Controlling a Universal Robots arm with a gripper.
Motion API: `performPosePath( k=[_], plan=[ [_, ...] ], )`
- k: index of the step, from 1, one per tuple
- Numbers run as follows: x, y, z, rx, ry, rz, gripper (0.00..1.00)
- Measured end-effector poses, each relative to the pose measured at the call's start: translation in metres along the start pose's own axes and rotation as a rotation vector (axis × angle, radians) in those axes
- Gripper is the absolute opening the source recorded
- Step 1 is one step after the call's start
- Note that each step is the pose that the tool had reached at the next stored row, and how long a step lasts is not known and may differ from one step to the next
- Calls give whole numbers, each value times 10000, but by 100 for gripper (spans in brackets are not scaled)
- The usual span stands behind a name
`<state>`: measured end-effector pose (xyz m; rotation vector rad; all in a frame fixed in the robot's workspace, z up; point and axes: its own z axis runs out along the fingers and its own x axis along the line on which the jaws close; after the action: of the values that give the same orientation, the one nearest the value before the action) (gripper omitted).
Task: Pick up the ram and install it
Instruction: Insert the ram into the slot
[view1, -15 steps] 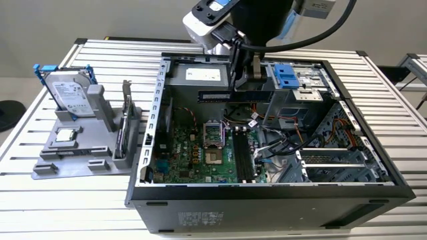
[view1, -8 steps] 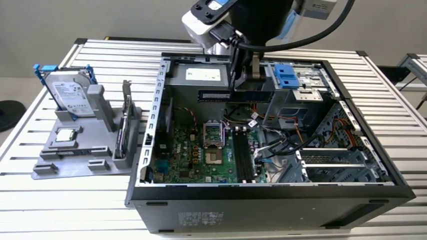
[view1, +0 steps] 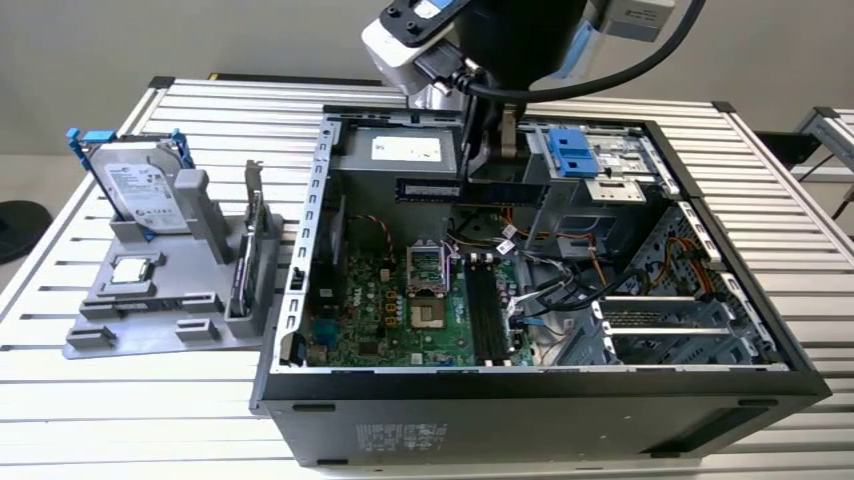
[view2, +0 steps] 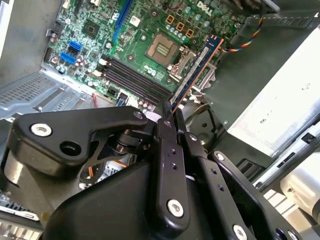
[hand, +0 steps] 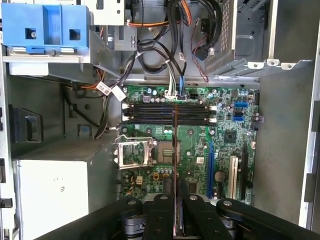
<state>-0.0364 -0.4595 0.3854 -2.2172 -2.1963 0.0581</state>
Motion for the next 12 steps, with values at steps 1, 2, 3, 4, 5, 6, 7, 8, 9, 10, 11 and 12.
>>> performPosePath(
  k=[1, 2, 3, 4, 5, 6, 7, 8, 9, 10, 11, 12],
  plan=[
    [0, 0, 0, 0, 3, 48, 0],
    [0, 1, 0, 1, 4, 99, 0],
    [0, 1, 0, 2, 6, 157, 0],
    [0, 1, 0, 3, 8, 217, 0],
    [0, 1, 0, 4, 11, 280, 0],
    [0, 1, 0, 4, 14, 337, 0],
    [0, 1, 0, 5, 16, 396, 0],
    [0, 2, 0, 5, 18, 448, 0],
    [0, 2, 0, 6, 20, 493, 0],
    [0, 2, 0, 7, 21, 537, 0],
    [0, 2, 0, 7, 24, 576, 0],
    [0, 2, 0, 7, 24, 601, 0]
  ],
)
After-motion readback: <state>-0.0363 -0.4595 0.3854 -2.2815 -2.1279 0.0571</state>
